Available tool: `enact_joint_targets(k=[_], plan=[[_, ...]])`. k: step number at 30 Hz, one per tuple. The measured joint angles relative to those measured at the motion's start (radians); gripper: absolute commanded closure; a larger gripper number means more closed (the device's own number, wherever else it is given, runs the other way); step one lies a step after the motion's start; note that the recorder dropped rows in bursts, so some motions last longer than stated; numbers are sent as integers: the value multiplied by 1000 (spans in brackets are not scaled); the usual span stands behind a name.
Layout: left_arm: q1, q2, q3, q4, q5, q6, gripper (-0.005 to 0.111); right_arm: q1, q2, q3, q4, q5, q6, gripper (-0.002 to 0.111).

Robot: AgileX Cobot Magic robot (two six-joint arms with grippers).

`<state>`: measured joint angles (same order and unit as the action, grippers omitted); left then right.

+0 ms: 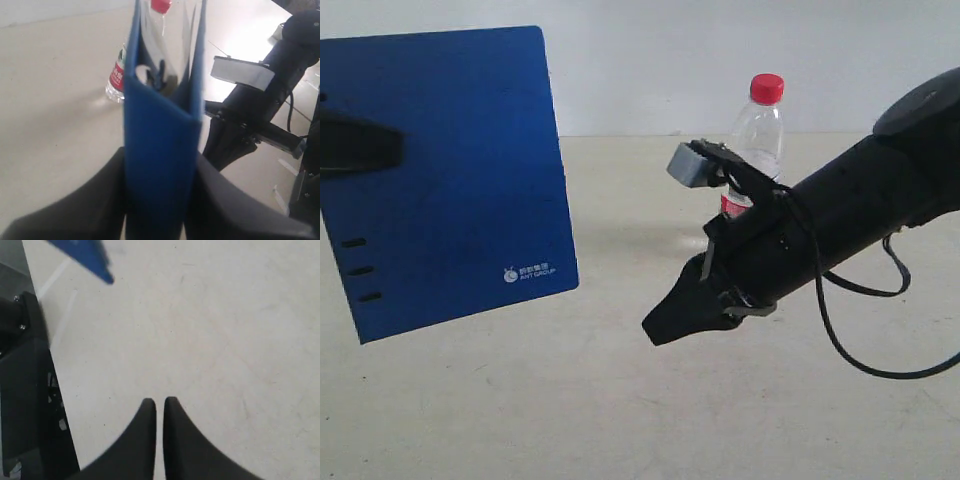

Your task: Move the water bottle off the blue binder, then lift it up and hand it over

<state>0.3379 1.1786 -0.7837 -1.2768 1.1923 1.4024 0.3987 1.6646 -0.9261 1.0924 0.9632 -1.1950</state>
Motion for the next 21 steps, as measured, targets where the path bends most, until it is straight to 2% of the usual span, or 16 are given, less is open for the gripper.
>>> enact_joint_targets(k=[5, 10, 16, 21], plan=[[0, -213, 93, 6, -52, -52, 102, 0, -170, 0, -15, -26, 36, 109], [-49, -266, 132, 8, -86, -86, 102, 0, -378, 11, -183, -56, 193, 109], [-209, -251, 139, -15, -98, -108, 102, 0, -628, 173, -563, -85, 542, 109], [-322, -251, 110, -36, -207, -108, 102, 0, -784, 362, -618, -69, 663, 109]])
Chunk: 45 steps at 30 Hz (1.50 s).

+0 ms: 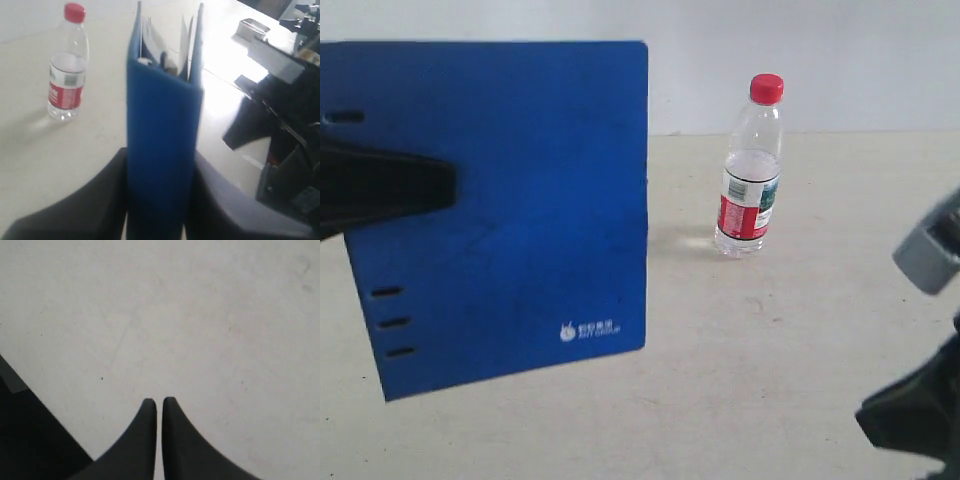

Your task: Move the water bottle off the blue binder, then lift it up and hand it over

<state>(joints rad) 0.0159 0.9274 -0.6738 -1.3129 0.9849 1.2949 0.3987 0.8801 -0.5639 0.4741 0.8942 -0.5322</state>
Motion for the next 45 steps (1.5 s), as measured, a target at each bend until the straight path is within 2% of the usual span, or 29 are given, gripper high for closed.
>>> enact_joint_targets(k=[5, 14, 18, 23, 30, 32, 34, 39, 41, 45], plan=[[-78, 50, -78, -76, -119, 2, 102, 0, -115, 88, 0, -16, 124, 109], [-287, 246, -267, -157, -138, 50, 102, 0, -163, 97, 2, -40, 150, 109], [-375, 316, -339, -159, -199, 90, 102, 0, -163, 97, 2, -40, 150, 109], [-403, 379, -414, -146, -232, 111, 102, 0, -163, 97, 2, -40, 150, 109], [-409, 380, -440, -157, -286, 111, 102, 0, -163, 97, 2, -40, 150, 109], [-411, 380, -440, -159, -295, 111, 96, 0, -163, 97, 2, -40, 150, 109], [-411, 380, -440, -160, -300, 111, 86, 0, -163, 97, 2, -40, 148, 109], [-413, 380, -442, -162, -332, 99, 52, 0, -163, 97, 2, -40, 148, 109], [-413, 380, -442, -158, -354, 82, 46, 0, -163, 97, 2, -41, 148, 109], [-413, 380, -442, -120, -394, 43, 45, 0, -166, 97, 2, -43, 144, 109]])
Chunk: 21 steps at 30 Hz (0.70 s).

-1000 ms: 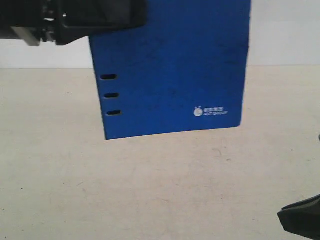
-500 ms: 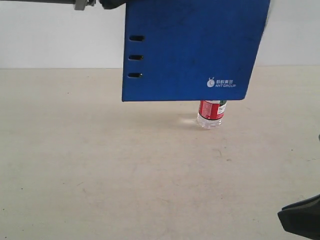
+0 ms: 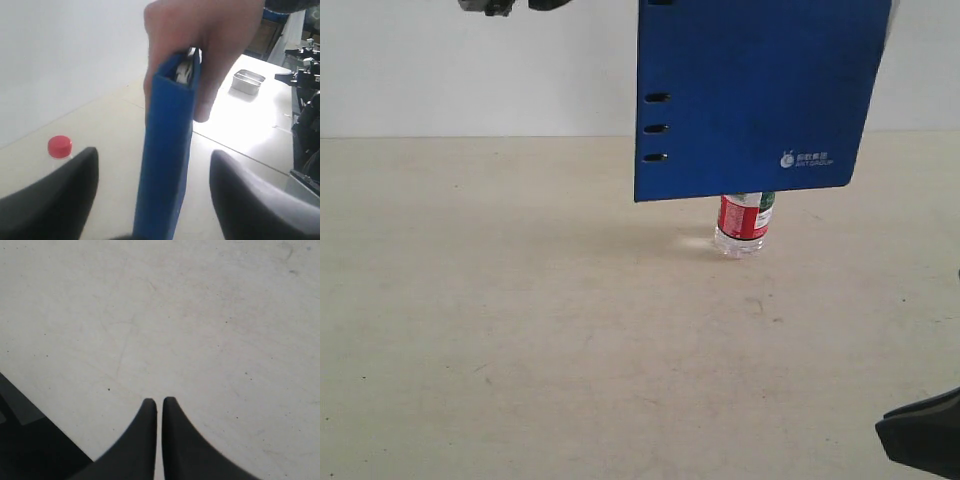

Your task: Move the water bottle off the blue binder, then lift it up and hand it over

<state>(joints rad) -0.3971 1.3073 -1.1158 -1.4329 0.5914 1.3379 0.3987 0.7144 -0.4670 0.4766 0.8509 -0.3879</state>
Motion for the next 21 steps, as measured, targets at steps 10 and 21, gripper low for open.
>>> enact_joint_targets(k=[10, 21], plan=[[9, -14, 0, 488, -106, -268, 50, 0, -2, 0, 0, 0, 0, 109], [329, -248, 0, 1223, -285, -777, 102, 0, -2, 0, 8, -36, 0, 109]])
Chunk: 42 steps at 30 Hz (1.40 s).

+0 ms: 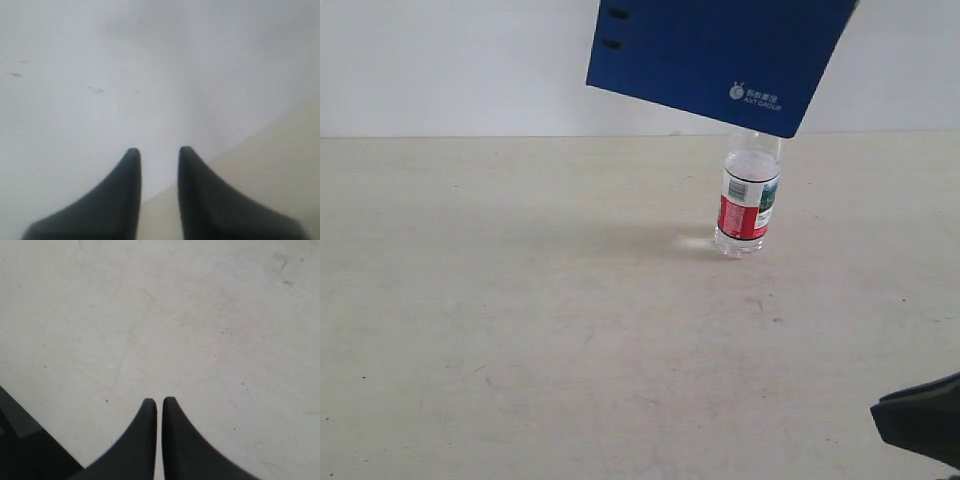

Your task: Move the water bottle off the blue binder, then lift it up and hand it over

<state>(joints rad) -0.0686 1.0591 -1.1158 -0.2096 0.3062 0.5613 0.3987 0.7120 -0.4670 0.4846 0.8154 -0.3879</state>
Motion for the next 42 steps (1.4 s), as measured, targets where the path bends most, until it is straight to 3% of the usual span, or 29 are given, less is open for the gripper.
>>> enact_joint_targets(k=[5, 13, 15, 17, 22, 25, 26, 27, 28, 29, 30, 32, 35, 39, 42], plan=[[126, -264, 0, 74, 97, -11, 102, 0, 0, 0, 44, -156, -4, 109], [138, -615, 104, -24, 249, -38, 102, 0, -2, -24, 27, -906, -59, 109], [138, -722, 156, 29, 267, -143, 102, 0, -46, -90, -131, -1036, -153, 109], [138, -850, 187, 200, 309, -288, 102, 0, -140, -174, -295, -1008, -179, 109], [138, -1033, 179, 558, 529, -580, 102, 0, -389, -278, -338, -699, -39, 109], [138, -1060, 159, 620, 728, -784, 102, 0, -498, -284, -338, -370, 67, 109], [138, -1060, 179, 546, 740, -821, 102, 0, -531, -245, -336, -202, 136, 109], [138, -1060, 205, 496, 714, -811, 102, 0, -534, -219, -336, -166, 156, 109], [138, -1059, 286, 356, 561, -735, 102, 0, -534, -137, -333, -175, 168, 109], [138, -1060, 326, 290, 491, -695, 102, 0, -532, -97, -333, -219, 171, 109], [138, -1056, 433, 192, 346, -623, 102, 0, -516, 9, -335, -404, 180, 109], [138, -1034, 581, 127, 254, -588, 102, 0, -470, 154, -335, -742, 195, 109], [138, -1009, 709, 108, 223, -589, 102, 0, -420, 264, -317, -946, 217, 109], [138, -1002, 847, 89, 79, -656, 102, 0, -350, 335, -304, -950, 219, 109], [138, -1001, 925, 58, 47, -744, 102, 0, -342, 363, -288, -934, 241, 109]])
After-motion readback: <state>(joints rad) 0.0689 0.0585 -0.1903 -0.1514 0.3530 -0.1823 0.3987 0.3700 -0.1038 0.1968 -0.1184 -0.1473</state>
